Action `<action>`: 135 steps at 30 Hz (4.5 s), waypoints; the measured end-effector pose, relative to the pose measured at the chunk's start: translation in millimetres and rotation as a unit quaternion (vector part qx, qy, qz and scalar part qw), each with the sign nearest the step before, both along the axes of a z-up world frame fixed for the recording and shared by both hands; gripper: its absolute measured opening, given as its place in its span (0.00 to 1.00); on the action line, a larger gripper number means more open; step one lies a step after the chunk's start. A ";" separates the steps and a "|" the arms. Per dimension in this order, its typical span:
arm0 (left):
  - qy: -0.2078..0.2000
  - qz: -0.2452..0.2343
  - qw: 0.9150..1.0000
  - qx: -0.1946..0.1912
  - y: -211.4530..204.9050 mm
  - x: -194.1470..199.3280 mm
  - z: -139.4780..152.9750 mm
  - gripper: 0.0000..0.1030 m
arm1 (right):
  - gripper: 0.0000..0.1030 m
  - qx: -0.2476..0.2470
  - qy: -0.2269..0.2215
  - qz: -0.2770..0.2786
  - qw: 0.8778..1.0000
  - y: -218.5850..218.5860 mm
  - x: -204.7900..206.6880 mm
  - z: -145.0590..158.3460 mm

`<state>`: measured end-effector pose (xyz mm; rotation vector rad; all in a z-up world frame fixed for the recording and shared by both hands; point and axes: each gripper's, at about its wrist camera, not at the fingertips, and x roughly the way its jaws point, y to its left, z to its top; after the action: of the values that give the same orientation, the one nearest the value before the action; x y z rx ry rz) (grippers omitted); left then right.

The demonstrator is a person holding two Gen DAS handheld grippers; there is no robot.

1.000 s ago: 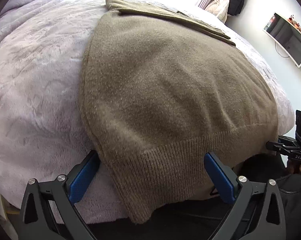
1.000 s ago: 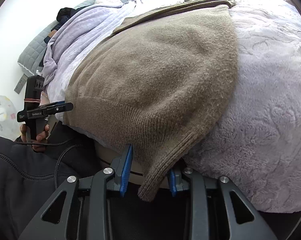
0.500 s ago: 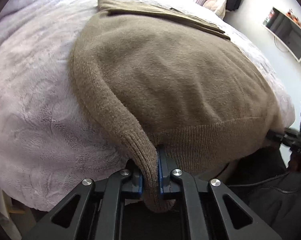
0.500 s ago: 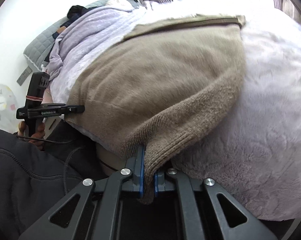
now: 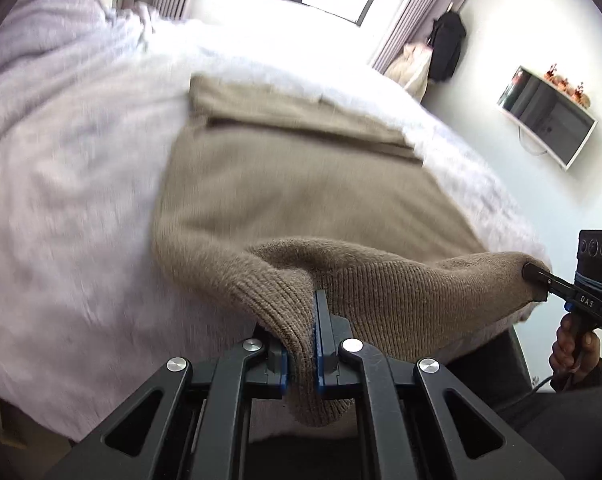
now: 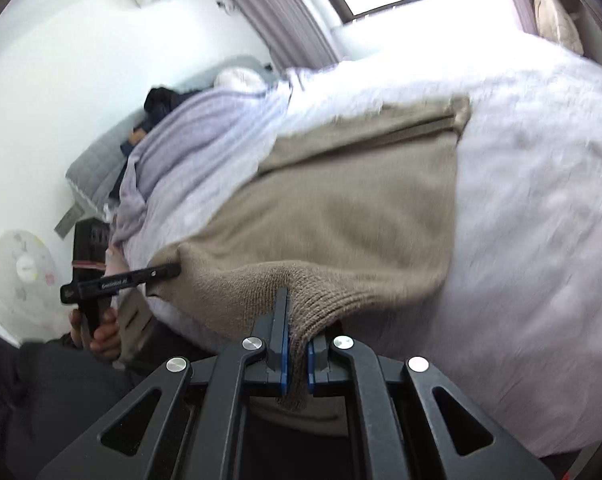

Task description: Fold small clothes

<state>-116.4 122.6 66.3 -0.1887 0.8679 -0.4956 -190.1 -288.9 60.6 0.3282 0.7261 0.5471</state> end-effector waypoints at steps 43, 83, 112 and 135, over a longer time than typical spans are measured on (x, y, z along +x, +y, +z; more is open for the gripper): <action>0.041 0.074 0.996 0.013 -62.9 376.2 6.2 0.10 | 0.06 -0.102 0.014 -0.144 0.984 11.5 371.5 36.5; 0.077 0.070 0.977 0.184 -109.8 417.8 -48.0 0.95 | 0.68 -0.290 0.122 -0.089 0.945 55.3 436.2 -34.8; 0.043 0.091 0.979 0.175 -94.5 298.1 -50.4 0.95 | 0.75 -0.260 0.094 -0.142 0.951 75.5 330.3 -29.4; 0.036 0.148 0.969 0.194 -106.1 351.6 -54.8 0.99 | 0.80 -0.260 0.129 -0.171 0.941 111.5 384.5 -33.8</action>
<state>235.1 16.5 11.6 0.0248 0.9717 -0.0337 194.3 -177.4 26.8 0.0245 1.0116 -0.0323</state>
